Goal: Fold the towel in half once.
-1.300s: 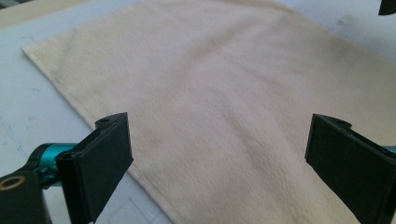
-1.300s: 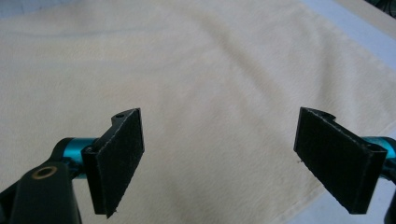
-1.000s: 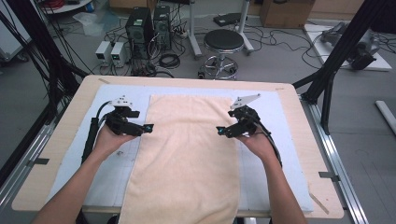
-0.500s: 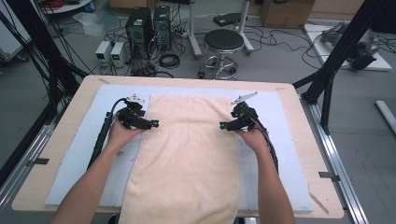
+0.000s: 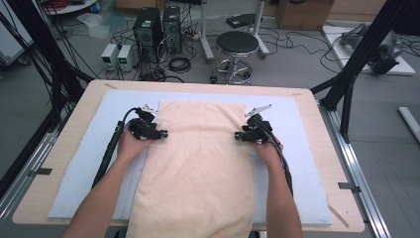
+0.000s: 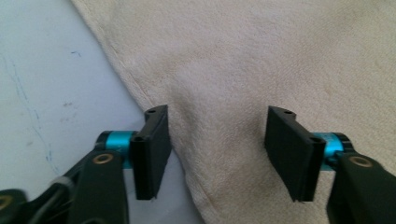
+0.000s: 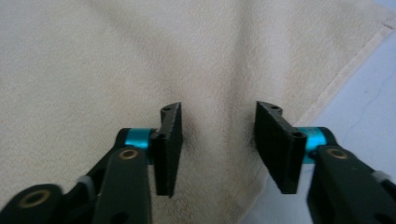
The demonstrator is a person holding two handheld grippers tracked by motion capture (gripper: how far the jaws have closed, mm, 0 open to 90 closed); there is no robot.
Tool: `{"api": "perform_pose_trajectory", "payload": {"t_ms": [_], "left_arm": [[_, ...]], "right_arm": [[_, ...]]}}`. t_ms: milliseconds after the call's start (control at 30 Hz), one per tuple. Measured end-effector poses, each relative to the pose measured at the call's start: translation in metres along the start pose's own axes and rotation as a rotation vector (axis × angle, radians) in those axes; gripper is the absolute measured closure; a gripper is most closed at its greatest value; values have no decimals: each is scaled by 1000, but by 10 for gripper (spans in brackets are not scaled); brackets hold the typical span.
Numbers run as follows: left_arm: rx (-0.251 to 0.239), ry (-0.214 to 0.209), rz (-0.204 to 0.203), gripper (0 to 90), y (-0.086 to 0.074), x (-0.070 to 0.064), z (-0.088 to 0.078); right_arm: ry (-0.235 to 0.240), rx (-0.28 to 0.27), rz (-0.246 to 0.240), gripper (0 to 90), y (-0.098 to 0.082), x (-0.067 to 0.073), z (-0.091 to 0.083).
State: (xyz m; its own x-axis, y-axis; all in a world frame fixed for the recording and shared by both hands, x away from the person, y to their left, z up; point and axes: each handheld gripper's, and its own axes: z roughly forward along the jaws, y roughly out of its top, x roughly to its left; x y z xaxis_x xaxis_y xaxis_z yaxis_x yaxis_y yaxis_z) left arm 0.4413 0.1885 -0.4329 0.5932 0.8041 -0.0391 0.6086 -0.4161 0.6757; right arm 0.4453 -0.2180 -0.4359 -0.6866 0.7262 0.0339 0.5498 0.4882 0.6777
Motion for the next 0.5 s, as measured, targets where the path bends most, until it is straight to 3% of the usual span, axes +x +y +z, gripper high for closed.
{"api": "perform_pose_trajectory", "payload": {"t_ms": [100,167,333,500], "left_arm": [[-6,-16,-5,548,0,-3,-1],[-2,-36,0,628,0,-3,-1],[1,-81,0,807,0,-5,-1],[-1,-102,15,838,0,-4,-3]], "right_arm": [[2,5,14,589,1,1,0],[21,15,29,675,2,2,-2],[31,28,29,770,4,4,-1],[59,45,5,821,6,6,-5]]}}
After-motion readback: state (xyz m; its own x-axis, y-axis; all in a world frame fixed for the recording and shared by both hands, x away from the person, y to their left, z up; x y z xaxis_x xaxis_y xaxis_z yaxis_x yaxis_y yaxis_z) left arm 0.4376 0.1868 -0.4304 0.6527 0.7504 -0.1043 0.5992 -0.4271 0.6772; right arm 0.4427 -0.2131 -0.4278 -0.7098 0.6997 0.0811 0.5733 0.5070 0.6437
